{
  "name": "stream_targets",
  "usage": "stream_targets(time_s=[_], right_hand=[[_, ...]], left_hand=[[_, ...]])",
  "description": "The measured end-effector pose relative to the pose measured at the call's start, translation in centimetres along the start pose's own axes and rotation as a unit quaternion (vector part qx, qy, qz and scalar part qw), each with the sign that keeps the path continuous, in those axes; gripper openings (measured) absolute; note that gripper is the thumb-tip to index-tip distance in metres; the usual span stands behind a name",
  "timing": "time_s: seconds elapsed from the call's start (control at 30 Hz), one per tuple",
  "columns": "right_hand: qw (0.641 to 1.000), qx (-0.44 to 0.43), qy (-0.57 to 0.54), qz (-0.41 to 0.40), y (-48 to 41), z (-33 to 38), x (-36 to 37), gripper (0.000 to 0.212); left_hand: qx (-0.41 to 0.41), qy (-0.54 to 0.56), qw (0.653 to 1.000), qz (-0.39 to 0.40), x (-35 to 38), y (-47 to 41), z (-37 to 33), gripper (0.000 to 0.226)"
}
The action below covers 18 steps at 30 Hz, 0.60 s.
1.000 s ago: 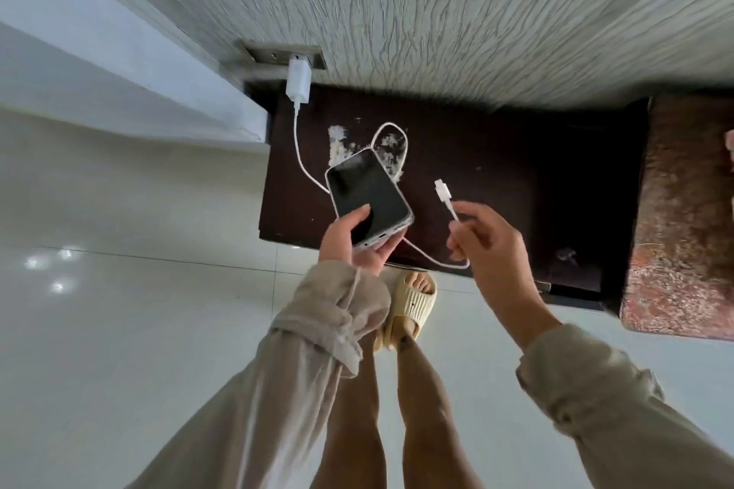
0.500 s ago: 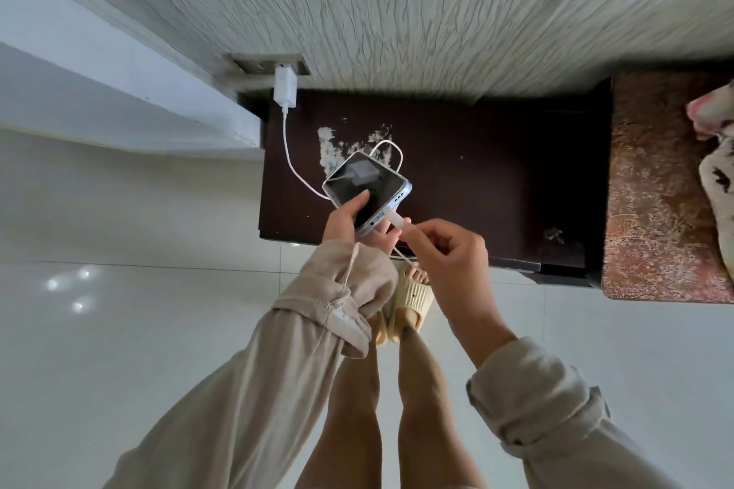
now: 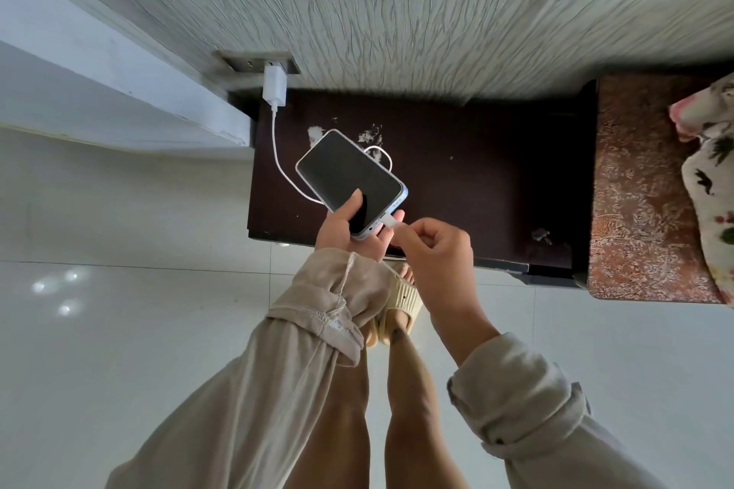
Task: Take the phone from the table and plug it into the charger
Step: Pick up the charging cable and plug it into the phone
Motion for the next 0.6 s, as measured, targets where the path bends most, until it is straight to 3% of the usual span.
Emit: stream_targets(time_s=[0.4, 0.53, 0.6], right_hand=[[0.999, 0.021, 0.019, 0.036, -1.0, 0.1, 0.2, 0.033], [0.999, 0.012, 0.029, 0.037, -1.0, -0.4, 0.0, 0.032], [0.999, 0.007, 0.023, 0.040, -0.9, -0.7, 0.1, 0.033]], left_hand=[[0.040, -0.055, 0.997, 0.035, 0.1, -0.9, -0.7, 0.045], [0.044, -0.083, 0.994, 0.059, 0.1, -0.6, -0.7, 0.019], [0.042, -0.089, 0.993, 0.058, 0.0, -0.4, -0.6, 0.020]])
Point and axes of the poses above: each hand's wrist, its own y-axis away from the middle knuckle, its own x-axis out of the palm, z = x × y, the point moved 1 cm from there along -y, towards the middle knuckle, and after that the axes turned 4 degrees about z, right-handed, at the moved point
